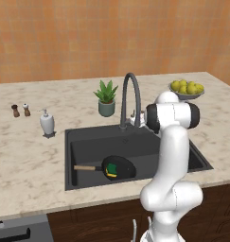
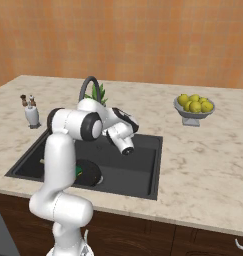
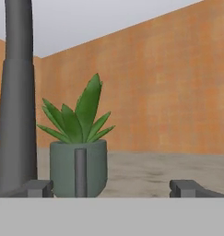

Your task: Pick the pan and sponge and place them into the sink. Then turn on the water.

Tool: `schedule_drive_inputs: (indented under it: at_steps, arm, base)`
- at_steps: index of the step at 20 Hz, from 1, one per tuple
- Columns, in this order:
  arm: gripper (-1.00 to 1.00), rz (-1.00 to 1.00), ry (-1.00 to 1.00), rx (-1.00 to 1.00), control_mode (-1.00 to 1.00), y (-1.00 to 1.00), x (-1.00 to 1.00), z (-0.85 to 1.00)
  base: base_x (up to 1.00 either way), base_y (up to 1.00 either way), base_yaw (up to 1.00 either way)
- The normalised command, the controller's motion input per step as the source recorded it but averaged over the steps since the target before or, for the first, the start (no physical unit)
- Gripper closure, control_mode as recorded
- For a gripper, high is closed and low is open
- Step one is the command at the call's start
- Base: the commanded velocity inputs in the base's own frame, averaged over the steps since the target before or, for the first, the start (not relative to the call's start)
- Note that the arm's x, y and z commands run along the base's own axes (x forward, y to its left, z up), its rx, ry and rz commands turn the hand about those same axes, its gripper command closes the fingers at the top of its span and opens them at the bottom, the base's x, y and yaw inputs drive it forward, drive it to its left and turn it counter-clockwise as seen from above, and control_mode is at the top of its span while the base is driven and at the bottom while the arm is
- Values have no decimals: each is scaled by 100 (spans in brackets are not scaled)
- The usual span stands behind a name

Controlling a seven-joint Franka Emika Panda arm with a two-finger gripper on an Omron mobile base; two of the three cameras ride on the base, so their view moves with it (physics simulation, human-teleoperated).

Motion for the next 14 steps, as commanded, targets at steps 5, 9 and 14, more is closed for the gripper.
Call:
schedule_drive_inputs:
  at_steps: [5,9,14]
  arm:
    - [-100,0,0,0,-100,17,13,-5]
    - [-100,0,0,0,-100,20,4,-3]
    - [-100,0,0,0,-100,3,5,0]
  base:
    - [0,0,0]
    - [0,0,0]
    - [0,0,0]
